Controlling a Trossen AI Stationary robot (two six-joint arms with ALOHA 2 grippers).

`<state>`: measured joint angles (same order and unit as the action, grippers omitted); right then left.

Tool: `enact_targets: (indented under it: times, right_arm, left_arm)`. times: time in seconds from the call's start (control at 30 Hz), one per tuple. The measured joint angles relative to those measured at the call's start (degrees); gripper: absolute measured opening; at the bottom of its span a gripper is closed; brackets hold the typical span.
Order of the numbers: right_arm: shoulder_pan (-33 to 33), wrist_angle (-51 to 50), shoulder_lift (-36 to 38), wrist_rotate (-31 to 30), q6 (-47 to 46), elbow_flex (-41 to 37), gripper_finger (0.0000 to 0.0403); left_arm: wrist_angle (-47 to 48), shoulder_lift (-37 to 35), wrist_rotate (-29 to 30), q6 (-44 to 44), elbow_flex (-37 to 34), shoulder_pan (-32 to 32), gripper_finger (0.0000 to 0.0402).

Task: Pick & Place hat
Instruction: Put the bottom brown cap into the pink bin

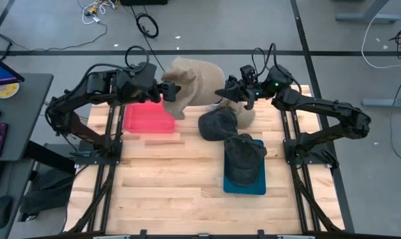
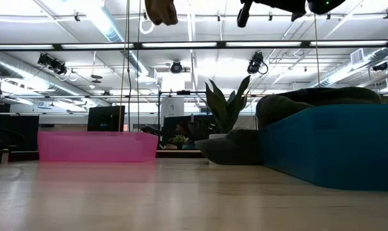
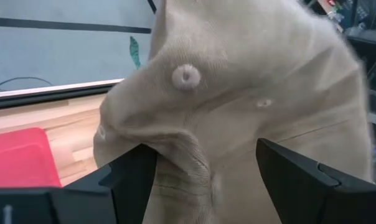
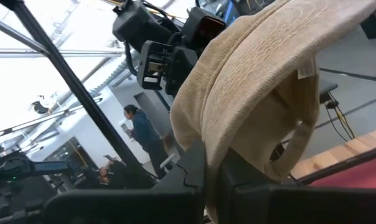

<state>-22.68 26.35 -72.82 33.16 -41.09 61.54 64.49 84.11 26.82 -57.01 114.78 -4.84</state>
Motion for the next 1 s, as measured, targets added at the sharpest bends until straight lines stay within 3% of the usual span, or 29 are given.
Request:
enact_targets:
  times: [0.27, 0.67, 0.9, 1.0]
  right_arm:
    - [0.0, 2.4, 0.0, 1.1, -0.6, 0.0, 0.0005]
    - [0.0, 2.8, 0.0, 1.9, -1.5, 0.0, 0.0004]
    - [0.0, 2.8, 0.0, 2.0, -1.5, 0.0, 0.0004]
    - [0.0, 2.8, 0.0, 2.5, -1.5, 0.0, 0.0004]
  left_arm:
    - [-1.2, 0.8, -0.7, 0.7, 0.0, 0.0, 0.0271]
    - [-0.9, 1.1, 1.7, 2.5, 0.0, 0.0, 0.0193]
    - [-0.8, 1.1, 1.4, 3.4, 0.0, 0.0, 0.0188]
    - [-0.8, 1.1, -1.5, 3.5, 0.0, 0.0, 0.0188]
